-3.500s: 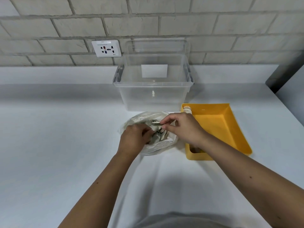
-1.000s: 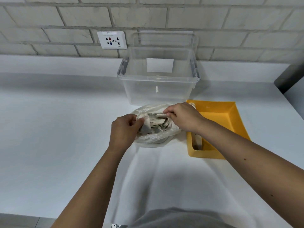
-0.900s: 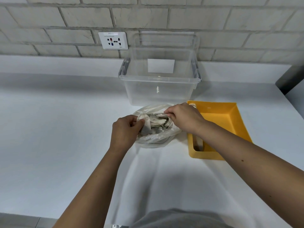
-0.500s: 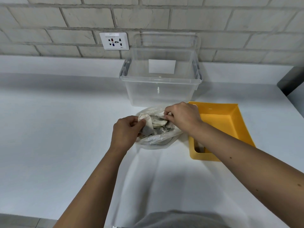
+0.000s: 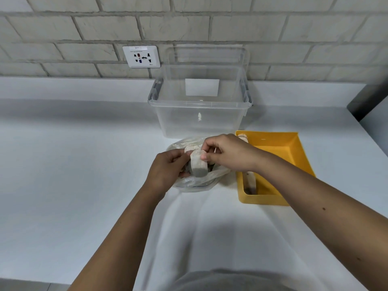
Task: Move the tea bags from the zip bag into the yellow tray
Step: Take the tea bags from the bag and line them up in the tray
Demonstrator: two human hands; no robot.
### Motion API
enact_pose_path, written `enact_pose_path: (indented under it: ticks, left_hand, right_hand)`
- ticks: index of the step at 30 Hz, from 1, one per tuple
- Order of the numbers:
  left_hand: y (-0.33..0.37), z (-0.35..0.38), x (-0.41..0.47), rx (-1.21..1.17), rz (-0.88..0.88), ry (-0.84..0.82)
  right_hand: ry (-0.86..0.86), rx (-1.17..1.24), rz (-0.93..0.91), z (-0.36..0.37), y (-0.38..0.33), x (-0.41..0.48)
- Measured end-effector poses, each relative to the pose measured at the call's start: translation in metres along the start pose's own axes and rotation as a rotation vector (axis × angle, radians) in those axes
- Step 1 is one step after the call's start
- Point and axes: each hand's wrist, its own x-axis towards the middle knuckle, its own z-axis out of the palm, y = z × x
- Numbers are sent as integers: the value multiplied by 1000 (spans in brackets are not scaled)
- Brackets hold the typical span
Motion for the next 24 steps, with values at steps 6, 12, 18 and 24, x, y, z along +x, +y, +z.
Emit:
enact_pose_path:
  ticks: [6, 12, 18, 24]
  left_hand:
    - [5, -1, -3, -147, -102, 4]
    - [1, -3, -2, 34, -11, 77]
    - [-7, -11, 4, 217, 40, 221]
    - [-10, -13, 7, 196, 29, 219]
  right_hand:
    - [103, 33, 66, 12, 4, 12]
    - [88, 99, 73, 14, 6, 21]
    - [81, -368, 87, 17, 22, 30]
    - [107, -689, 67, 36, 23, 37]
